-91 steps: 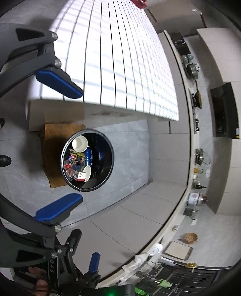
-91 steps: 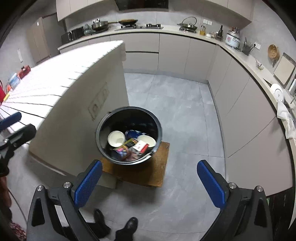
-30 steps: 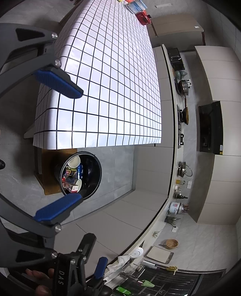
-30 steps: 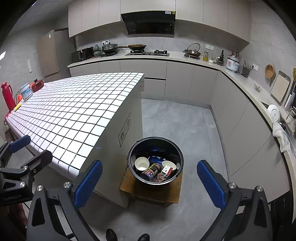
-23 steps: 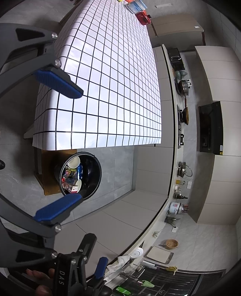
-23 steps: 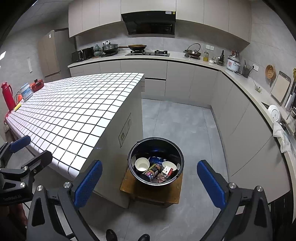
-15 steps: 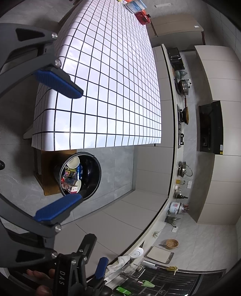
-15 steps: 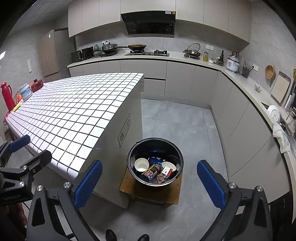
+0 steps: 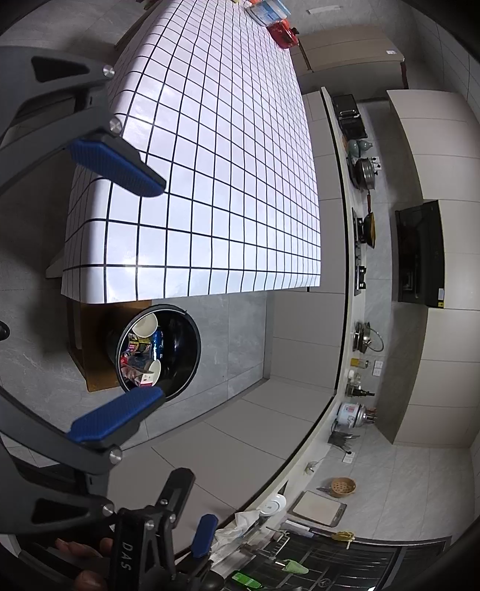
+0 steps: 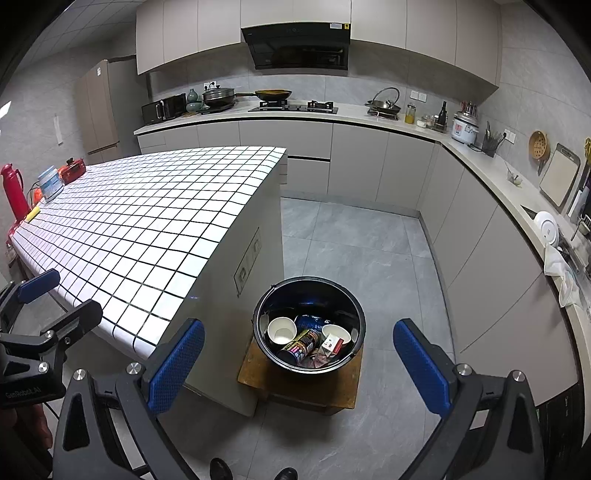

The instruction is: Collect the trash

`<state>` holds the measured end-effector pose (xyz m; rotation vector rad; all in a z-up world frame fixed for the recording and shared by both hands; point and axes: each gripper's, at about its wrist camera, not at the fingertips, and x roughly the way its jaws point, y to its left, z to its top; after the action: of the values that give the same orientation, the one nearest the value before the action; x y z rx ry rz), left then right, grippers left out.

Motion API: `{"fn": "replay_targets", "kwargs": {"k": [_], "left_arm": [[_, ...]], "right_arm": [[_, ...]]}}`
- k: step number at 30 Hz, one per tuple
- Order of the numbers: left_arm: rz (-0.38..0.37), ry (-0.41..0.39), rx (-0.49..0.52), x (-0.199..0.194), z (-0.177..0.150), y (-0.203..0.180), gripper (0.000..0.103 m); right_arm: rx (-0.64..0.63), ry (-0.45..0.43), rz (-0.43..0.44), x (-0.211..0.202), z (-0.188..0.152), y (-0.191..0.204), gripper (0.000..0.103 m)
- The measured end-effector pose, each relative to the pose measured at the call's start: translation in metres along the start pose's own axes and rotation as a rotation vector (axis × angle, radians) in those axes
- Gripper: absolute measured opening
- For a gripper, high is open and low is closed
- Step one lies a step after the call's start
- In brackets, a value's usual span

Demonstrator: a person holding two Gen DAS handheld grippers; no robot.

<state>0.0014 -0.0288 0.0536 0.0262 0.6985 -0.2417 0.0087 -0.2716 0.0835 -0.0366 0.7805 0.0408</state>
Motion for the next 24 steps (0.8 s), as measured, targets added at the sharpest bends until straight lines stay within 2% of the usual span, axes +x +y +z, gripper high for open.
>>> {"fn": "replay_targets", "kwargs": {"k": [24], "left_arm": [[-0.035, -0.008, -0.002, 0.0017, 0.0, 0.0, 0.103]], "right_arm": [[-0.001, 0.002, -0.003, 0.0016, 0.0007, 0.0029, 0.103]]}}
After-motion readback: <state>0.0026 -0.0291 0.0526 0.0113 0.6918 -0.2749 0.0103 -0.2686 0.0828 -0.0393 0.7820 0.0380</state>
